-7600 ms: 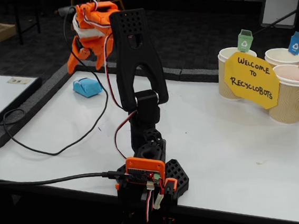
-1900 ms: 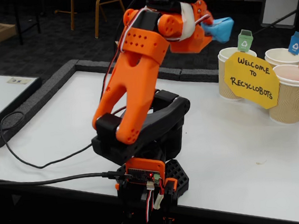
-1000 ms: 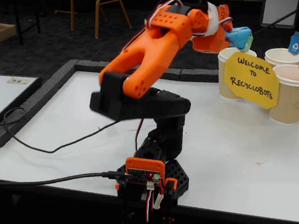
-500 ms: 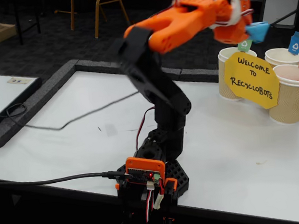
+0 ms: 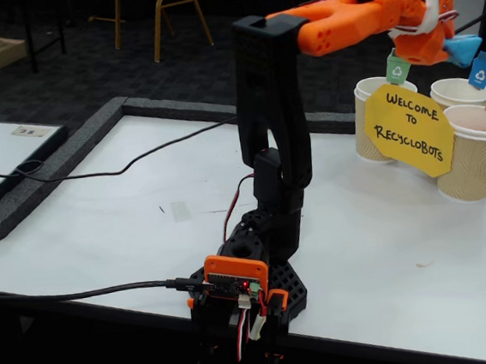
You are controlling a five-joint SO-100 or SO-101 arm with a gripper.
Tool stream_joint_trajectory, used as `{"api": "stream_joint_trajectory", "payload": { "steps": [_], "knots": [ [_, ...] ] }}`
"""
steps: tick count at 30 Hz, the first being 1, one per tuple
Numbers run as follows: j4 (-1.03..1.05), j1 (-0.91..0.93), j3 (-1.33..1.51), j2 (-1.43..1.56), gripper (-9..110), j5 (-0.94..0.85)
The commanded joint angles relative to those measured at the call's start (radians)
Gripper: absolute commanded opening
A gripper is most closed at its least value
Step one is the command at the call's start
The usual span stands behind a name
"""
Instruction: Sort rubbish by color.
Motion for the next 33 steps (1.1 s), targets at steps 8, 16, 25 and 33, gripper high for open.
{"api": "stream_joint_trajectory", "payload": {
  "steps": [8, 16, 25, 33],
  "knots": [
    [-0.034, 0.057, -0.305, -0.127, 0, -0.017],
    [-0.032, 0.063, -0.305, -0.163, 1, -0.035],
    [-0.048, 0.063, -0.270, -0.164, 5, -0.035],
    [-0.048, 0.063, -0.252, -0.164, 10, -0.035]
  ]
}}
